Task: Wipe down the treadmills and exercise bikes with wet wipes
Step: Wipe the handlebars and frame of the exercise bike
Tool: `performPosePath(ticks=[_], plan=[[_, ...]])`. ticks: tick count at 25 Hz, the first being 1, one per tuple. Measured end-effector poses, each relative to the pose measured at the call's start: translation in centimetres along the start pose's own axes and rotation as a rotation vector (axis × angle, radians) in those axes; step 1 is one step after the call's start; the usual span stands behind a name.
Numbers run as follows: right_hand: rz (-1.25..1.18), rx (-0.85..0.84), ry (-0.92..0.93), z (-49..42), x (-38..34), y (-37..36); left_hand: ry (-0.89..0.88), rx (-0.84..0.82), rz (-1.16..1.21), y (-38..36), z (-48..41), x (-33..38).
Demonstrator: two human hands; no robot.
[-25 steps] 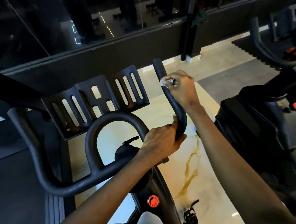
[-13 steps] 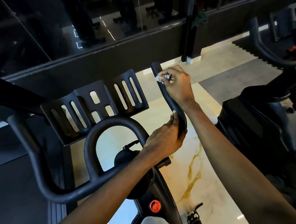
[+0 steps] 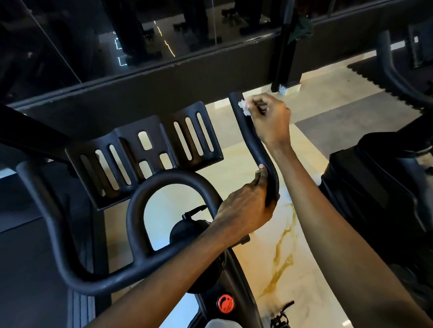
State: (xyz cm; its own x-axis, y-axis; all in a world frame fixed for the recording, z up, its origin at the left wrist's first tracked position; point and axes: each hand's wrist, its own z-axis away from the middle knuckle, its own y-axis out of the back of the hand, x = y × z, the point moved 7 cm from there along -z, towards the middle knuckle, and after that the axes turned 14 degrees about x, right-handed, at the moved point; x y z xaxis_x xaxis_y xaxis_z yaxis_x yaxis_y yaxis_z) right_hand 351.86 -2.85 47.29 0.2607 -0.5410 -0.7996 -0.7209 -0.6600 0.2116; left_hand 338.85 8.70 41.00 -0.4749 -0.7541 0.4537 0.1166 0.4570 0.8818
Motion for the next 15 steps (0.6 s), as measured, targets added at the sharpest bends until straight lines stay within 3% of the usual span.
performPosePath(ticks=[8,15], plan=[[0.167,-0.001,0.383,1.2,-2.5,-2.5,0.002,0.007,0.034,-0.2,-0.2,-0.2],[0.009,0.159,-0.003,1.4,-0.4,-0.4,-0.002,-0.016,0.016,-0.2,-0.1,-0.2]])
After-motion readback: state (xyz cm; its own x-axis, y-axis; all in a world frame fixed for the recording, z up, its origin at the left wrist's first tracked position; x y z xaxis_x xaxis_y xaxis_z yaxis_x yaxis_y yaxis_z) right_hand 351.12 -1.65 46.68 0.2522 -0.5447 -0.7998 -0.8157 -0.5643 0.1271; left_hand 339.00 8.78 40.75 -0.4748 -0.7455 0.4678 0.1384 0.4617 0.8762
